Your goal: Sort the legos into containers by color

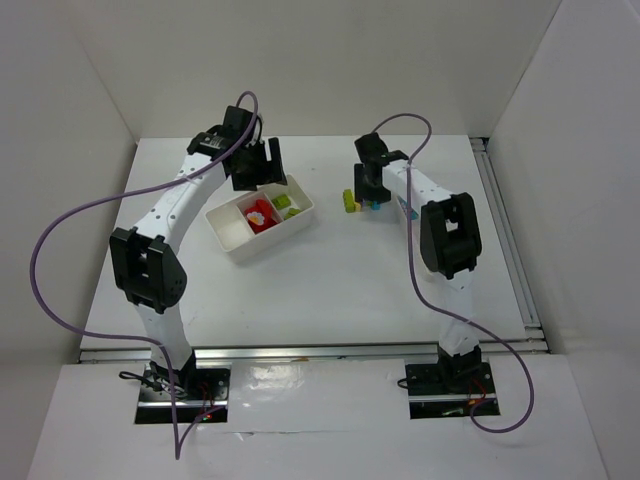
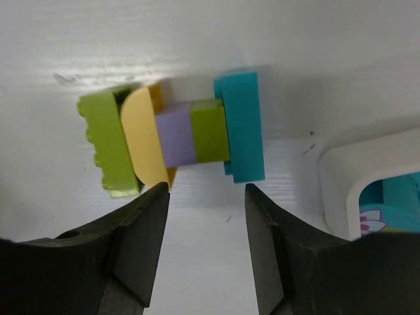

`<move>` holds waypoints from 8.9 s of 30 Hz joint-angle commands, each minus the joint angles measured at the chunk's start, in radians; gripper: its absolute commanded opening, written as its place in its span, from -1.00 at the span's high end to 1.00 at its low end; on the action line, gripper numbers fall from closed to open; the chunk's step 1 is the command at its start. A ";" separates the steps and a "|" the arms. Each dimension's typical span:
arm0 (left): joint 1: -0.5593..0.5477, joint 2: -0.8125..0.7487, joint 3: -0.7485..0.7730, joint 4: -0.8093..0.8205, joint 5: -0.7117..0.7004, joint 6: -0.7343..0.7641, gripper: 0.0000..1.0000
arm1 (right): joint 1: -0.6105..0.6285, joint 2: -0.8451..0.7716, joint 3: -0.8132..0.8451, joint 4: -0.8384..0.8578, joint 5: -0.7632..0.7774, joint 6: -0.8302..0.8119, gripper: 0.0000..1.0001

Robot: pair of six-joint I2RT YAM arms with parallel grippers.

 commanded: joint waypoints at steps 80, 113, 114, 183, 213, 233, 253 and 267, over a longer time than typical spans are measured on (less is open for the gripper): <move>-0.135 0.216 -0.008 0.385 0.821 -0.109 -0.63 | 0.061 -0.785 -0.637 0.232 -0.106 0.014 0.97; -0.042 0.113 -0.178 0.393 0.828 -0.064 1.00 | 0.012 -0.794 -0.670 0.241 -0.083 0.034 1.00; -0.042 0.113 -0.169 0.382 0.819 -0.064 1.00 | 0.003 -0.794 -0.670 0.241 -0.071 0.034 1.00; -0.184 0.299 0.084 0.477 0.919 -0.072 -0.74 | 0.002 -0.803 -0.633 0.252 -0.162 0.004 1.00; -0.175 0.254 -0.091 0.488 0.848 -0.071 1.00 | -0.040 -0.822 -0.642 0.218 -0.103 -0.024 1.00; -0.195 0.219 -0.175 0.376 0.677 0.011 1.00 | -0.051 -0.811 -0.660 0.218 -0.155 -0.024 1.00; -0.233 0.303 0.000 0.172 0.500 0.071 0.79 | -0.092 -0.830 -0.729 0.149 -0.442 -0.070 1.00; -0.233 0.285 0.018 0.163 0.538 0.089 1.00 | -0.141 -0.537 -0.406 0.017 0.228 0.197 1.00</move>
